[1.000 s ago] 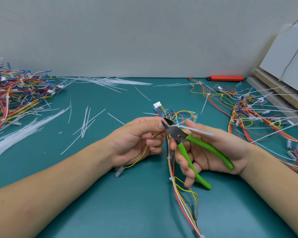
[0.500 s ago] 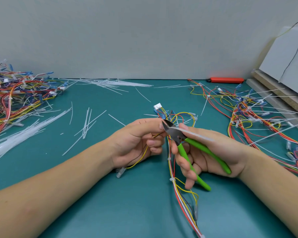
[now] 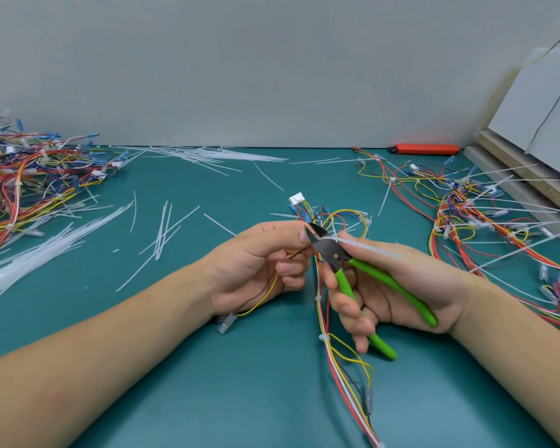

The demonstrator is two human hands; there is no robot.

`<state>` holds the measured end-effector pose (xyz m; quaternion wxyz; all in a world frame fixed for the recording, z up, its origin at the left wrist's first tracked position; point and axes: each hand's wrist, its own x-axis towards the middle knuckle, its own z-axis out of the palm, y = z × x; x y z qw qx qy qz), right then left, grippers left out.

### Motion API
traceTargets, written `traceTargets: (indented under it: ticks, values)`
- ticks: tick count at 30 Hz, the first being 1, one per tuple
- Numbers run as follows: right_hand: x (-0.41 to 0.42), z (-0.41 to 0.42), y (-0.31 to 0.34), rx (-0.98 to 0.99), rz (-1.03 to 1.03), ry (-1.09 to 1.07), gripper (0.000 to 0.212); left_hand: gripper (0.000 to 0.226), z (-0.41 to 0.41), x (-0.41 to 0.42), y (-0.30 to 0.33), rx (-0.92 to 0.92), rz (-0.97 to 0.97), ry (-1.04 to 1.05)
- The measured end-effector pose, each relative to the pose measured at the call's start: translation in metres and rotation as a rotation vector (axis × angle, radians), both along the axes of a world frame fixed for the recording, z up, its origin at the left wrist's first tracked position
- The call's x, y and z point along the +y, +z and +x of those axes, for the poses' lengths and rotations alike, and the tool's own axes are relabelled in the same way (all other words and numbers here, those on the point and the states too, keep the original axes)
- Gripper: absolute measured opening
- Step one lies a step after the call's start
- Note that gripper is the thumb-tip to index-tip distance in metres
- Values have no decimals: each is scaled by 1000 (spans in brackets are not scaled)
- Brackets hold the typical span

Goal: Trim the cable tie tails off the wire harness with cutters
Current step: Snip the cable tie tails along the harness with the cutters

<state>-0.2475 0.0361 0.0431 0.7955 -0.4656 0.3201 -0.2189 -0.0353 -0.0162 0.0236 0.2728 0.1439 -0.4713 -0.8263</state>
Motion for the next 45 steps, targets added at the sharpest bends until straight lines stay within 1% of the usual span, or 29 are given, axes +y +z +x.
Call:
traceTargets:
  ticks: [4,7,8,10,11,15,19,24,28,31,33,36,38,41,45]
  values:
    - [3,4,4,66,-24,-36,49,21,1,1,1,-8,-11,-3]
    - [5,5,5,74,-46,-35,48,7,1,1,0,-2,23,20]
    - [5,5,5,66,-48,-36,48,7,1,1,0,0,17,20]
    - [3,3,4,37,-34,-24,49,17,1,2,1,-3,-6,2]
    - [3,1,3,19,-21,-13,50,18,0,2,1,-6,-8,-1]
    - [0,-5,0,-35,14,12,56,13,0,2,1,-13,5,16]
    - [-1,-5,-1,-36,0,25,54,14,1,1,0,-5,7,6]
    - [1,-1,0,-8,-10,-14,55,14,1,1,0,-4,7,3]
    - [5,6,2,40,-74,-58,50,23,1,2,1,-1,-23,-10]
    - [7,10,4,50,-100,-54,50,12,1,1,1,-5,9,19]
    - [8,11,5,43,-102,-59,50,9,1,1,1,6,10,18]
    - [7,10,6,55,-80,-43,50,14,2,2,2,9,-21,-16]
    - [6,7,4,25,-65,-52,50,16,1,2,2,-1,-10,-7]
    - [3,4,2,-14,-17,-34,55,10,0,1,1,-8,20,27]
    - [1,1,0,-33,11,-22,58,12,1,1,0,-5,17,24]
